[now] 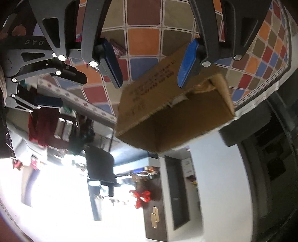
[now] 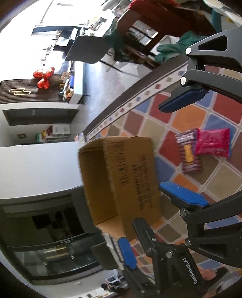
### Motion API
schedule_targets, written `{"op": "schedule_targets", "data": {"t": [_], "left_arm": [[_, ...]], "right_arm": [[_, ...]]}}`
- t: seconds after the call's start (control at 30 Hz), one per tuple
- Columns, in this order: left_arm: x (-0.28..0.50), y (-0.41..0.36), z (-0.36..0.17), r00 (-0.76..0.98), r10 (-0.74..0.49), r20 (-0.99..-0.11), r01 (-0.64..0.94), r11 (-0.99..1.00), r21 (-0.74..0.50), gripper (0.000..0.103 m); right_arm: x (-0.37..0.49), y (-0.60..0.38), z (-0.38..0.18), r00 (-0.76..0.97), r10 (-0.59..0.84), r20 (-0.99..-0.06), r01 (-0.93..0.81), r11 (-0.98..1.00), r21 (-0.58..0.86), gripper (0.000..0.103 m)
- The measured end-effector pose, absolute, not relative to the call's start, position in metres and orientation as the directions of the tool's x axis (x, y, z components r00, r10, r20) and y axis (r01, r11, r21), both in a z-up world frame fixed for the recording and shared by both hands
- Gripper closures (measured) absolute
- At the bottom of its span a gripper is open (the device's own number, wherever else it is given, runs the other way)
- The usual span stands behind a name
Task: Organize snacks
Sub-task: 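Move both open tools back to the red bag and Costa pack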
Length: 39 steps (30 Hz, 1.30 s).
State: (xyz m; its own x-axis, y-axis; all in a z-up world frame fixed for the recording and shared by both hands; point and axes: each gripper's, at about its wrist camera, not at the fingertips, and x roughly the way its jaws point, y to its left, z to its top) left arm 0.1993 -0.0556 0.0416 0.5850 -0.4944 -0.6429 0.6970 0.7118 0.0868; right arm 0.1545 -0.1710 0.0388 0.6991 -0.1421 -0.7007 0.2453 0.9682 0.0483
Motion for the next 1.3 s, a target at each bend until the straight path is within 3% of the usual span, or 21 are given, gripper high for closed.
{"op": "schedule_targets", "data": {"t": [0.3, 0.77, 1.07, 1.3], "left_arm": [[0.191, -0.075, -0.005, 0.463, -0.519, -0.719, 0.817, 0.565, 0.118, 0.042], [0.189, -0.09, -0.053, 0.344, -0.469, -0.814, 0.898, 0.417, 0.139, 0.042], [0.19, -0.097, -0.072, 0.277, -0.441, -0.854, 0.928, 0.353, 0.119, 0.042], [0.193, -0.108, -0.077, 0.251, -0.448, -0.858, 0.936, 0.34, 0.095, 0.042]], "right_arm": [[0.137, -0.168, -0.008, 0.587, -0.136, -0.798, 0.304, 0.951, 0.062, 0.026], [0.139, -0.167, -0.058, 0.472, -0.131, -0.872, 0.338, 0.94, 0.042, 0.027], [0.143, -0.165, -0.069, 0.445, -0.125, -0.887, 0.329, 0.944, 0.032, 0.034], [0.143, -0.167, -0.072, 0.44, -0.114, -0.891, 0.32, 0.947, 0.037, 0.05]]}}
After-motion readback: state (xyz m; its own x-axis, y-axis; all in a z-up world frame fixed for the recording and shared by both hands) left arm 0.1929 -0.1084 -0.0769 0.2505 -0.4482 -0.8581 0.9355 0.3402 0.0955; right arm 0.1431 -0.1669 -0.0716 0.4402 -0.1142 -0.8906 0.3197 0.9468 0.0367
